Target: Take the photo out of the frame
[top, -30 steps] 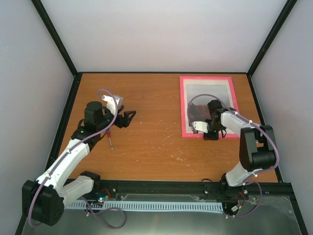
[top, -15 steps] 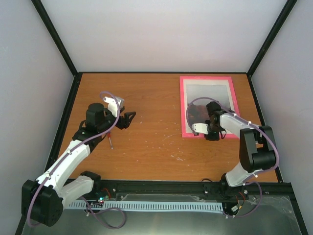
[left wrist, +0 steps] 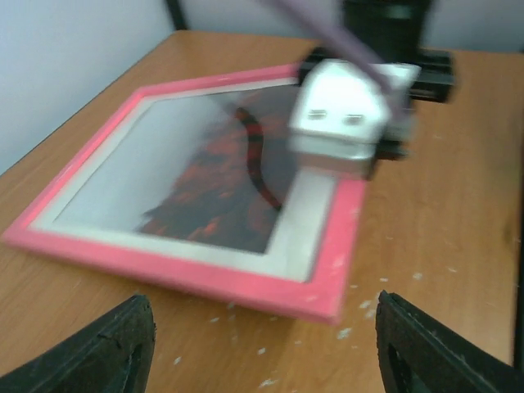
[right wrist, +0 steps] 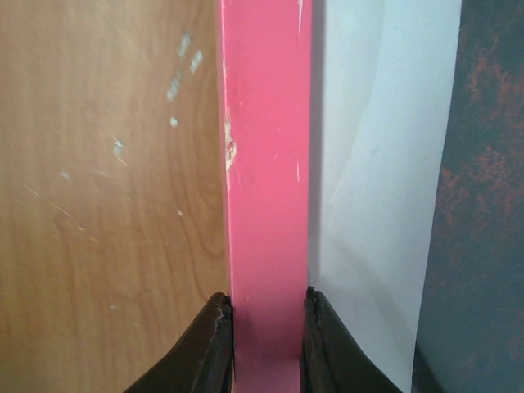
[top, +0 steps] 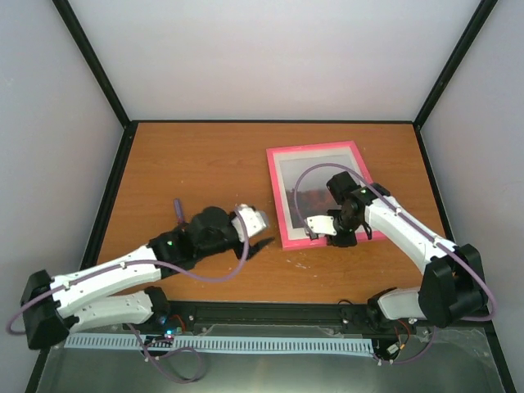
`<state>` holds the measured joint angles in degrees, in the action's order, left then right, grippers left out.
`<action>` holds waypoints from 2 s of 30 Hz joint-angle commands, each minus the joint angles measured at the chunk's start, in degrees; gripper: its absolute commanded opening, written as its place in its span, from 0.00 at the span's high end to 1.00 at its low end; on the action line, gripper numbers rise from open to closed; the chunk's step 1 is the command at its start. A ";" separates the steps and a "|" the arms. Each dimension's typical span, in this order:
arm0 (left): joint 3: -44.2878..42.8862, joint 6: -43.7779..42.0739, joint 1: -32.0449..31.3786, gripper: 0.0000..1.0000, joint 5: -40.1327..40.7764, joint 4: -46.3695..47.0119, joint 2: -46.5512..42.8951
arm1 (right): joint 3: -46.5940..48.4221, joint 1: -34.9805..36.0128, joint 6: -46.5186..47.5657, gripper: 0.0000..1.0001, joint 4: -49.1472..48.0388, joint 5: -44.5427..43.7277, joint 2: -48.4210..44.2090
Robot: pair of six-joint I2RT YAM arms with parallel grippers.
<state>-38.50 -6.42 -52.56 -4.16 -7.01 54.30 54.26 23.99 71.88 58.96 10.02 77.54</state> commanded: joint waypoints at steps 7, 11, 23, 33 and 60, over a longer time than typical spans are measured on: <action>-14.79 -14.36 -22.44 0.31 24.17 -19.50 15.85 | 12.12 5.16 -14.41 0.97 8.38 11.77 -1.31; -15.30 -17.57 -24.68 0.30 30.80 -17.14 20.05 | 14.88 5.84 -17.70 0.97 9.59 12.84 -1.01; -11.95 -30.81 -25.10 0.36 39.86 -0.61 24.13 | 16.00 6.77 -21.37 0.97 10.34 16.49 -1.03; -11.45 -33.38 -25.14 0.52 41.11 2.10 24.25 | 16.83 6.86 -22.64 0.97 11.14 19.44 -1.95; -14.46 -39.21 -25.10 0.81 43.50 3.32 24.45 | 22.19 6.86 -26.27 0.86 14.79 23.14 -3.50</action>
<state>-49.45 -47.18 -77.23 38.39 -1.87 81.67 72.10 30.26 47.00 72.05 29.74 77.28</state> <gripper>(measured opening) 0.220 0.180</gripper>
